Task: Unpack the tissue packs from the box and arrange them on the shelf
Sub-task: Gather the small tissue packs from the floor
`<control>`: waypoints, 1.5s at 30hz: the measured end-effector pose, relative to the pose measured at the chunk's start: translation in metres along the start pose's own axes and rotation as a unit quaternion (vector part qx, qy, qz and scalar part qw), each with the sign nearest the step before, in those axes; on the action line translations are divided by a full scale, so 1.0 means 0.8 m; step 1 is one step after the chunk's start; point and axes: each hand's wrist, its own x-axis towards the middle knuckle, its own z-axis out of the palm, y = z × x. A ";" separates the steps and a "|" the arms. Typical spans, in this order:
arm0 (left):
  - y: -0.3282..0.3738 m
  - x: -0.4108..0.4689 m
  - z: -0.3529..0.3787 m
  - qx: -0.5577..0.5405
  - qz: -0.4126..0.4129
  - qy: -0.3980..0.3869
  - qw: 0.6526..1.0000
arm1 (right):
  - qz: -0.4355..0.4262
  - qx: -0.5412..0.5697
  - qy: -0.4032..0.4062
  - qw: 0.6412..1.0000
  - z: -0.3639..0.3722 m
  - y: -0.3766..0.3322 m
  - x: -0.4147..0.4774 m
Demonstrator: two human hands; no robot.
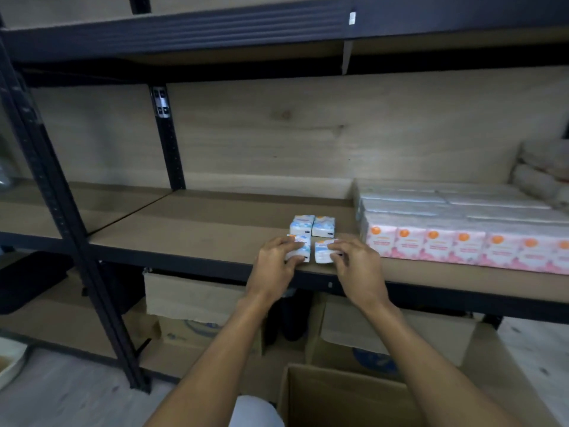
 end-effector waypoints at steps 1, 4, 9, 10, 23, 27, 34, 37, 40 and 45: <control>-0.002 0.000 0.002 -0.001 -0.004 -0.008 1.000 | 0.005 0.000 -0.006 1.000 0.001 0.003 -0.001; -0.009 0.000 0.003 0.003 -0.004 -0.016 1.000 | 0.025 -0.002 -0.032 0.999 0.004 0.009 -0.004; -0.011 0.003 0.003 -0.005 -0.013 -0.017 1.000 | 0.039 -0.004 -0.067 0.997 0.011 0.011 -0.002; -0.011 0.003 0.002 -0.008 -0.013 -0.019 1.000 | 0.042 -0.003 -0.074 0.996 0.012 0.010 -0.001; -0.023 0.023 0.002 -0.016 -0.033 -0.036 0.999 | 0.060 -0.045 -0.098 0.992 0.029 0.011 0.029; -0.025 0.035 0.004 -0.010 -0.036 -0.046 0.998 | 0.059 -0.051 -0.099 0.992 0.036 0.013 0.039; -0.030 0.050 0.007 -0.014 -0.042 -0.060 0.997 | 0.061 -0.061 -0.089 0.992 0.041 0.018 0.052; -0.030 0.055 0.010 -0.017 -0.040 -0.058 0.997 | 0.065 -0.061 -0.097 0.991 0.043 0.021 0.058; -0.031 0.059 0.013 -0.015 -0.041 -0.062 0.997 | 0.064 -0.069 -0.101 0.990 0.044 0.023 0.062; -0.032 0.065 0.017 -0.012 -0.039 -0.064 0.997 | 0.062 -0.068 -0.110 0.990 0.046 0.027 0.070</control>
